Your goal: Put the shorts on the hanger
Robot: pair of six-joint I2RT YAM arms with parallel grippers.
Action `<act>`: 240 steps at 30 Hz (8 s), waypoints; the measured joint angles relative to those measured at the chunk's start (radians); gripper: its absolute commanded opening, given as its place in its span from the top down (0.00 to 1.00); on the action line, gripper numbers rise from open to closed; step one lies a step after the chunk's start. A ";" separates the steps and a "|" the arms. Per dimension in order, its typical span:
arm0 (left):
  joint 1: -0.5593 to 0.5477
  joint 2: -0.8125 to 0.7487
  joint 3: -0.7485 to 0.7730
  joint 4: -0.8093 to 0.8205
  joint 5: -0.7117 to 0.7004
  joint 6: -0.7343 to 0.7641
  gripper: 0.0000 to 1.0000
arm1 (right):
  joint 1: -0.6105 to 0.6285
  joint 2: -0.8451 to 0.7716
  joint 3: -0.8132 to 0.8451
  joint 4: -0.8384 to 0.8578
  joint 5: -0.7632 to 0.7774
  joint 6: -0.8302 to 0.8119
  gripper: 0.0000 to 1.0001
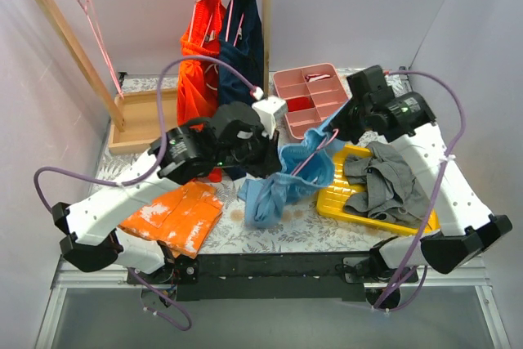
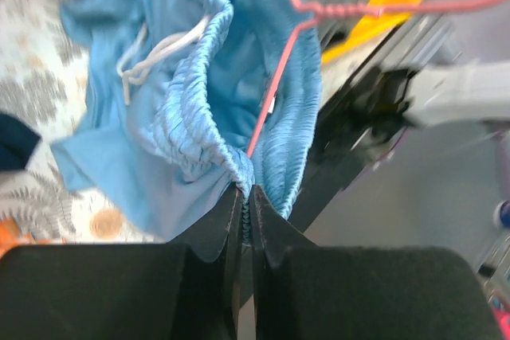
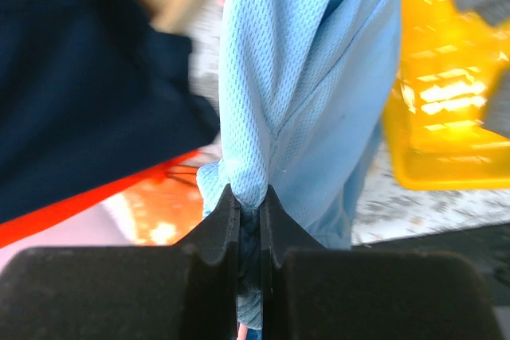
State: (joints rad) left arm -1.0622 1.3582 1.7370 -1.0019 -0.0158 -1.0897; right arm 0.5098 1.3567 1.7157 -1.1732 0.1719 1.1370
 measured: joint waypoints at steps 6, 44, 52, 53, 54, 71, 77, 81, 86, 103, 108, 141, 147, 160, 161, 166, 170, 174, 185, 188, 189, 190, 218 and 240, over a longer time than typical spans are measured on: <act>0.000 0.002 -0.212 -0.012 0.065 0.013 0.97 | -0.017 0.046 -0.211 0.032 -0.029 -0.014 0.99; -0.390 -0.143 -0.652 0.189 -0.241 -0.237 0.15 | -0.079 0.138 -0.299 0.126 -0.143 -0.064 0.99; -0.391 -0.076 -0.663 0.249 -0.529 -0.262 0.24 | -0.079 0.138 -0.289 0.124 -0.172 -0.064 0.99; -0.391 -0.065 -0.672 0.277 -0.546 -0.251 0.25 | -0.079 0.138 -0.287 0.122 -0.174 -0.064 0.99; -0.391 -0.060 -0.686 0.309 -0.555 -0.238 0.27 | -0.079 0.138 -0.285 0.120 -0.176 -0.064 0.99; -0.346 -0.140 -0.879 0.710 -0.555 -0.032 1.00 | -0.079 0.127 -0.278 0.119 -0.210 -0.064 0.99; -0.342 -0.142 -0.888 0.753 -0.520 -0.010 1.00 | -0.084 0.093 -0.278 0.139 -0.225 -0.082 0.83; -0.338 -0.177 -0.894 0.759 -0.498 -0.020 1.00 | -0.084 0.044 -0.297 0.196 -0.253 -0.120 0.35; -0.328 -0.262 -0.893 0.711 -0.459 -0.062 1.00 | -0.083 -0.051 -0.309 0.297 -0.291 -0.198 0.01; -0.327 -0.444 -0.558 0.214 -0.435 -0.157 1.00 | -0.082 -0.215 -0.272 0.566 -0.298 -0.628 0.21; -0.327 -0.429 -0.403 0.064 -0.436 -0.157 1.00 | -0.082 -0.267 -0.319 0.636 -0.342 -0.721 0.20; -0.327 -0.401 -0.154 -0.203 -0.478 -0.148 1.00 | 0.114 -0.255 -0.351 0.759 -0.270 -0.786 0.93; -0.327 -0.422 -0.122 -0.225 -0.493 -0.146 1.00 | 0.119 -0.262 -0.317 0.746 -0.233 -0.804 0.28; -0.327 -0.426 0.142 -0.345 -0.487 -0.065 1.00 | 0.055 -0.230 -0.311 0.761 0.039 -0.769 0.13; -0.327 -0.429 0.158 -0.351 -0.479 -0.051 1.00 | 0.041 -0.209 -0.311 0.770 0.037 -0.762 0.12; -0.327 -0.449 0.244 -0.368 -0.421 0.011 1.00 | -0.038 -0.123 -0.359 0.860 -0.035 -0.711 0.12; -0.327 -0.476 0.300 -0.377 -0.396 0.040 1.00 | -0.074 -0.039 -0.359 0.949 -0.124 -0.666 0.15; -0.326 -0.520 0.308 -0.380 -0.396 0.047 1.00 | -0.049 0.050 -0.360 1.040 -0.208 -0.622 0.15; -0.226 -0.581 0.279 -0.379 -0.444 0.045 1.00 | 0.256 0.033 -0.534 1.193 -0.224 -0.552 0.19; -0.192 -0.626 0.246 -0.379 -0.460 0.044 1.00 | 0.317 0.013 -0.555 1.208 -0.220 -0.528 0.19; -0.181 -0.640 0.239 -0.378 -0.466 0.044 1.00 | 0.334 0.013 -0.554 1.221 -0.219 -0.523 0.19; -0.169 -0.652 0.233 -0.378 -0.474 0.044 1.00 | 0.352 0.013 -0.554 1.231 -0.220 -0.516 0.19; 0.043 -0.795 0.164 -0.290 -0.649 0.152 1.00 | 0.663 0.510 0.019 1.171 -0.224 -0.489 0.20; 0.059 -0.563 -0.373 0.185 -1.040 0.404 1.00 | 0.663 0.475 0.029 0.964 -0.170 -0.562 0.20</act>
State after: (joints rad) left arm -1.0035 0.7956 1.3643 -0.8169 -1.0561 -0.6853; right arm 1.1728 1.8313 1.7447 -0.2089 0.0021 0.5751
